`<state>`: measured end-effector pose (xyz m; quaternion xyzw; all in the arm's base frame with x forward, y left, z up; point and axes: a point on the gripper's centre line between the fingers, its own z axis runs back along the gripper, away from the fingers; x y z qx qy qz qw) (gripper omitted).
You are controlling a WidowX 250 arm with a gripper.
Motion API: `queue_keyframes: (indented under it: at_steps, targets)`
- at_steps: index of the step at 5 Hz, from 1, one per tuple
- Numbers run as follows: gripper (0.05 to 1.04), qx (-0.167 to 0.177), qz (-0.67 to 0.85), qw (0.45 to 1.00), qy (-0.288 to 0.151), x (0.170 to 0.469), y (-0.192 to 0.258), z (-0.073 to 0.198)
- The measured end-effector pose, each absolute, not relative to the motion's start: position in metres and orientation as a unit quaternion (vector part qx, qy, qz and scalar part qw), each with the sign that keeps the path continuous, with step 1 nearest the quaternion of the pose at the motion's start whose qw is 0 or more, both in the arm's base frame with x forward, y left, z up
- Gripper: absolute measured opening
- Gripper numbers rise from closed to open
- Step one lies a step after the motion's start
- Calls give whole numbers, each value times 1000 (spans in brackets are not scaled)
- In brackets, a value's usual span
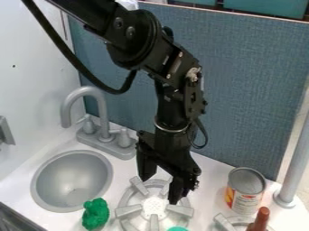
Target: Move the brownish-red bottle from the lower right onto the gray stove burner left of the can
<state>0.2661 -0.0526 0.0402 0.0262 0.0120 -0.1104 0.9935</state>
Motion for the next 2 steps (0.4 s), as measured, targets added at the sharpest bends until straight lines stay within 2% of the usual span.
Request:
queue_keyframes:
  at_steps: [1, 2]
  targets:
    - [1001, 27, -111, 993, 26, 263, -53, 33]
    - [1001, 18, -145, 989, 24, 265, -75, 26]
